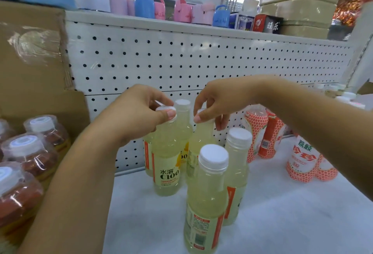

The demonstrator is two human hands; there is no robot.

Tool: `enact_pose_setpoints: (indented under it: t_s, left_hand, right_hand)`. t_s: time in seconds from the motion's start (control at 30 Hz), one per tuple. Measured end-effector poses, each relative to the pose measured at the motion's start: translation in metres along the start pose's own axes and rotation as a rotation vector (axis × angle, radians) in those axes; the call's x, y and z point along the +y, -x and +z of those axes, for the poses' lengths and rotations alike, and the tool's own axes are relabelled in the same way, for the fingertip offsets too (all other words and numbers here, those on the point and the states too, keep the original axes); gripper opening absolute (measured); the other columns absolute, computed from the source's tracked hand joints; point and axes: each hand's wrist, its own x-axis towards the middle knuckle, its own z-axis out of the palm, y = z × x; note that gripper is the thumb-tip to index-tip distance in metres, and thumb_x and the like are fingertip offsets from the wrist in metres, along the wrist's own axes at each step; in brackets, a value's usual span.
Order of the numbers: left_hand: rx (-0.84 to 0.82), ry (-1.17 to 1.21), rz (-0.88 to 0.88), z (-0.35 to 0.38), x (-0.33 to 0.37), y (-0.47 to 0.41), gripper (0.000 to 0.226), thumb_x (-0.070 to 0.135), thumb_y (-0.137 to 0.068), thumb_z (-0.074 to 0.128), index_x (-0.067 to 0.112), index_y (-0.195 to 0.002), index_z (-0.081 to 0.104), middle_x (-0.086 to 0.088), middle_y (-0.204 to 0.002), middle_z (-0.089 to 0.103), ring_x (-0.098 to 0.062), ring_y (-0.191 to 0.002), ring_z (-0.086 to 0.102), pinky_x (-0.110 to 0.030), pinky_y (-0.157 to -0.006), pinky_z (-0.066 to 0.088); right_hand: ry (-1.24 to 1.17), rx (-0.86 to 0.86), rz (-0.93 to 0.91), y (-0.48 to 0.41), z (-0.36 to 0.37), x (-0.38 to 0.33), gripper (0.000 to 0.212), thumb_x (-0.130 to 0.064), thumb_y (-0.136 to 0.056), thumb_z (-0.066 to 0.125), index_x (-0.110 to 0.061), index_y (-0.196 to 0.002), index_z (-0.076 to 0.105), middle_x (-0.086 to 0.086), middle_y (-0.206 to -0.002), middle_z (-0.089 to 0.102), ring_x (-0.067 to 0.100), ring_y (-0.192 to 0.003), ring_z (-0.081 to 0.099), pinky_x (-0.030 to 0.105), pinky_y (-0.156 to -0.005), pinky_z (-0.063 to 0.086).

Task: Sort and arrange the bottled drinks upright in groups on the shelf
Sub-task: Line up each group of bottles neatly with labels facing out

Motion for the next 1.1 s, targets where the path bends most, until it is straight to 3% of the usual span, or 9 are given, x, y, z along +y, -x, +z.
enact_pose_setpoints:
  t_s: [0.1,0.37,0.57,0.67,0.77,0.87,0.97,1.03,1.1]
  left_hand:
    - [-0.015,-0.01,-0.018,-0.003,-0.005,-0.003,0.021,0.03,-0.089,0.075,0.027,-0.11,0.073,0.005,-0.093,0.076,-0.02,-0.085,0.074,-0.045,-0.084,0.061]
    - [-0.11,-0.049,-0.017,-0.007,-0.007,-0.007,0.025,0.03,-0.088,0.077,0.03,-0.113,0.073,0.01,-0.095,0.076,-0.016,-0.091,0.074,-0.041,-0.087,0.061]
    - [-0.111,-0.047,-0.044,-0.005,-0.006,-0.003,0.028,0.039,-0.081,0.082,0.037,-0.107,0.073,0.005,-0.105,0.071,-0.018,-0.088,0.074,-0.04,-0.086,0.061]
    - [-0.066,-0.068,-0.043,-0.002,-0.002,0.001,0.028,0.038,-0.078,0.084,0.037,-0.105,0.073,0.006,-0.1,0.069,-0.023,-0.083,0.074,-0.04,-0.083,0.061]
    - [-0.052,-0.082,-0.04,-0.004,0.0,0.003,0.026,0.035,-0.08,0.084,0.036,-0.105,0.074,0.01,-0.096,0.07,-0.02,-0.082,0.074,-0.033,-0.077,0.061]
    - [-0.059,-0.08,-0.046,-0.006,0.001,0.004,0.027,0.034,-0.08,0.084,0.035,-0.105,0.074,0.01,-0.094,0.071,-0.02,-0.084,0.074,-0.035,-0.08,0.061]
    - [-0.065,-0.082,-0.037,-0.006,0.0,0.004,0.027,0.032,-0.081,0.084,0.036,-0.106,0.075,0.008,-0.097,0.071,-0.017,-0.081,0.073,-0.033,-0.079,0.061]
    - [-0.056,-0.082,-0.025,-0.006,0.0,0.003,0.027,0.03,-0.082,0.083,0.036,-0.107,0.075,0.009,-0.1,0.069,-0.013,-0.079,0.07,-0.031,-0.078,0.06]
    - [-0.046,-0.094,-0.011,-0.006,-0.002,0.002,0.027,0.029,-0.083,0.083,0.036,-0.108,0.074,0.01,-0.1,0.068,-0.01,-0.078,0.068,-0.031,-0.078,0.059]
  right_hand:
    - [-0.007,0.028,-0.032,-0.013,0.004,-0.009,0.029,-0.054,-0.093,0.064,-0.032,-0.11,0.068,-0.002,-0.082,0.079,0.007,-0.07,0.076,0.024,-0.075,0.039]
    - [-0.056,0.052,-0.055,-0.016,0.011,-0.016,0.027,-0.056,-0.09,0.066,-0.034,-0.104,0.069,-0.002,-0.086,0.08,0.008,-0.07,0.077,0.026,-0.085,0.044]
    - [-0.066,0.065,-0.074,-0.008,0.011,-0.013,0.047,-0.057,-0.079,0.076,-0.035,-0.119,0.066,-0.005,-0.105,0.074,0.009,-0.069,0.077,0.027,-0.078,0.055]
    - [-0.001,0.118,-0.062,-0.007,0.011,-0.014,0.04,-0.055,-0.077,0.079,-0.027,-0.105,0.07,-0.003,-0.084,0.077,0.008,-0.063,0.075,0.03,-0.079,0.057]
    - [0.092,0.165,0.006,-0.01,0.014,-0.017,0.056,-0.069,-0.074,0.073,-0.014,-0.086,0.07,-0.002,-0.063,0.074,0.009,-0.055,0.073,0.028,-0.07,0.054]
    - [0.11,0.154,0.001,-0.01,0.011,-0.017,0.065,-0.076,-0.072,0.065,-0.018,-0.098,0.073,-0.004,-0.072,0.077,0.007,-0.059,0.074,0.03,-0.072,0.056]
    - [0.03,0.028,-0.064,-0.003,-0.001,-0.018,0.058,-0.062,-0.076,0.07,-0.041,-0.129,0.062,-0.011,-0.099,0.075,0.008,-0.074,0.077,0.033,-0.084,0.058]
    - [0.001,0.005,-0.091,-0.002,-0.003,-0.018,0.04,-0.049,-0.084,0.072,-0.041,-0.122,0.065,-0.012,-0.093,0.077,0.008,-0.075,0.077,0.034,-0.088,0.056]
    - [0.028,0.046,-0.096,-0.005,0.0,-0.019,0.028,-0.05,-0.087,0.07,-0.037,-0.111,0.069,-0.012,-0.086,0.078,0.005,-0.073,0.076,0.033,-0.091,0.054]
